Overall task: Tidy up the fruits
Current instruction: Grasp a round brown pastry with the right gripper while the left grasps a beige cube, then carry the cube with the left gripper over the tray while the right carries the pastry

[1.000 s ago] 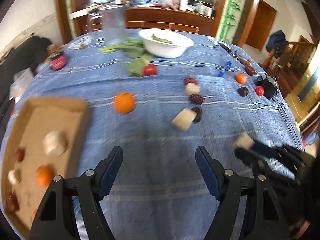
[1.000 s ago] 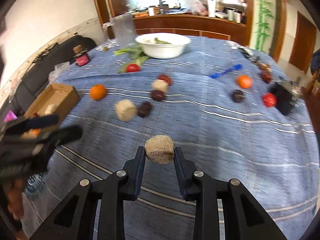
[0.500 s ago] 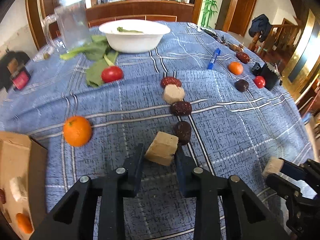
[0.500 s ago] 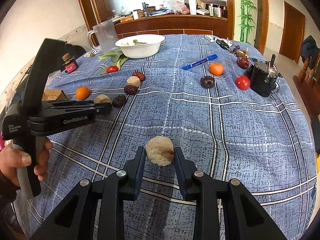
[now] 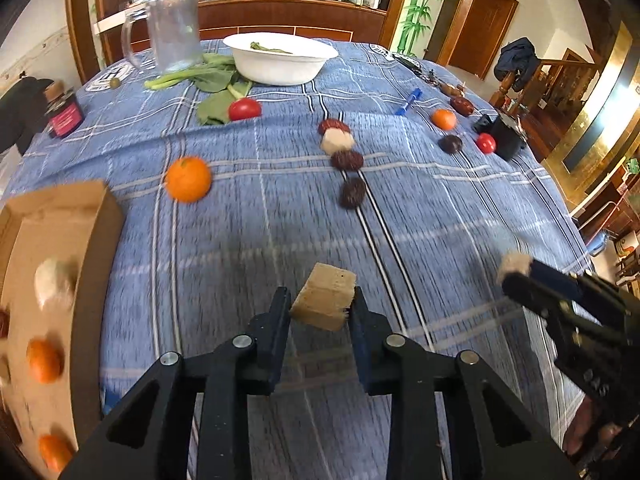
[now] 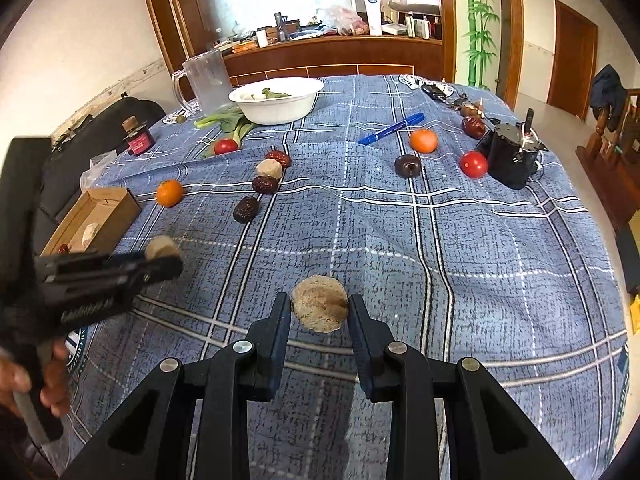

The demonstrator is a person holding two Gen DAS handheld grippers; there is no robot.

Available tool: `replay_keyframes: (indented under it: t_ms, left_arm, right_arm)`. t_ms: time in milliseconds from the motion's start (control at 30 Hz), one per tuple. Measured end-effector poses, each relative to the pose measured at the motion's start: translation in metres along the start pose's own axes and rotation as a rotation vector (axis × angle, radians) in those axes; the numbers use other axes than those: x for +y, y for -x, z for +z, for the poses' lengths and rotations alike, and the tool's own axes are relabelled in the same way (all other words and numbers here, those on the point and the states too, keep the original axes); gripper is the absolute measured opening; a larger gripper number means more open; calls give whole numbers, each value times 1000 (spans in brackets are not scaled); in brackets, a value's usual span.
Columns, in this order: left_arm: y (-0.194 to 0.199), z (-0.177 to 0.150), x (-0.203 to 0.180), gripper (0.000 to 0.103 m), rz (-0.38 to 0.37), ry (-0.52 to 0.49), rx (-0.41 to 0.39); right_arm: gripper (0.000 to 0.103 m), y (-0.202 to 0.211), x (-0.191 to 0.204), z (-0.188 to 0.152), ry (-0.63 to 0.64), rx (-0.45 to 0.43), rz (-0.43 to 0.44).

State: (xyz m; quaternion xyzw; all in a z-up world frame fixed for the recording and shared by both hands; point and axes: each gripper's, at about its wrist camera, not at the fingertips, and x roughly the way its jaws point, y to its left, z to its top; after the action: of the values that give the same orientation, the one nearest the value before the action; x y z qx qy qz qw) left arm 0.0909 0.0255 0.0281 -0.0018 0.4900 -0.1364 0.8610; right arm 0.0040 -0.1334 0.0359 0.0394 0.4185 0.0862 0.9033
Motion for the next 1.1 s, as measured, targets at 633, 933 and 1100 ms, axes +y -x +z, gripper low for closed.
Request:
replay_keyframes:
  t_ms: [633, 933, 1100]
  left_arm:
    - [76, -41, 34, 28, 32, 67, -82]
    - [100, -46, 68, 28, 47, 108, -119]
    - [111, -49, 93, 28, 68, 145, -137]
  right_arm:
    - [31, 23, 50, -15, -3, -2, -32]
    - [31, 19, 94, -2, 49, -10, 6]
    - [31, 12, 123, 6, 87, -8, 45]
